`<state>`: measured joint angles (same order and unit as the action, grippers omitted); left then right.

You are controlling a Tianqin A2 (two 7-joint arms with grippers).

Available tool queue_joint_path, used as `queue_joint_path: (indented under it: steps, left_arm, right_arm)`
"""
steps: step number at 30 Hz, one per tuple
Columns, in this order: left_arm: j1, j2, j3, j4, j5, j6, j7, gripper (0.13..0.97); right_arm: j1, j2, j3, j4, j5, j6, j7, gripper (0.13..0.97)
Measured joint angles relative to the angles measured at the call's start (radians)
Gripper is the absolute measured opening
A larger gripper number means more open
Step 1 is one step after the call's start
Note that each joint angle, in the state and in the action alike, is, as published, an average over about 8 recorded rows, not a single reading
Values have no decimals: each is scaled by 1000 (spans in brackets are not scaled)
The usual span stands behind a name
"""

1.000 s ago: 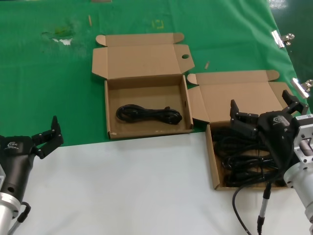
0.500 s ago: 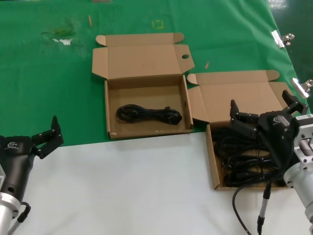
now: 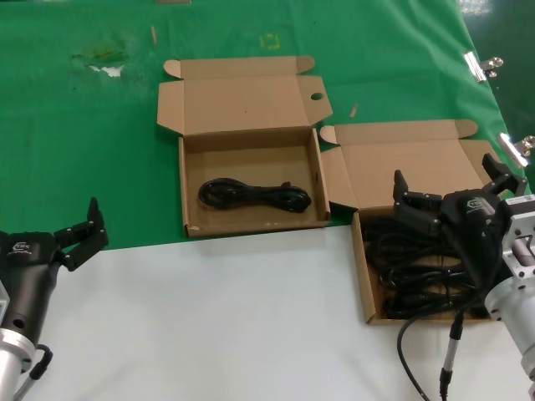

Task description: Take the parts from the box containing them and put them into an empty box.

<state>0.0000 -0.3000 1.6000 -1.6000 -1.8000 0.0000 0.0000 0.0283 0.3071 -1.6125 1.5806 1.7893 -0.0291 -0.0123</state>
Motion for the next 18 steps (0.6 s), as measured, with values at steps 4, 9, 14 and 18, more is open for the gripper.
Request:
queue_joint_path:
  steps: [4,9,14,18]
  left_arm:
    - [0,0,0,0,0,0,0,966]
    - [0,0,0,0,0,0,0,966]
    - [0,0,0,0,0,0,0,966]
    - [0,0,0,0,0,0,0,966]
  right_arm:
    - [0,0,0,0,0,0,0,966]
    - [0,0,0,0,0,0,0,966]
    - [0,0,0,0,0,0,0,966]
    - [0,0,0,0,0,0,0,966]
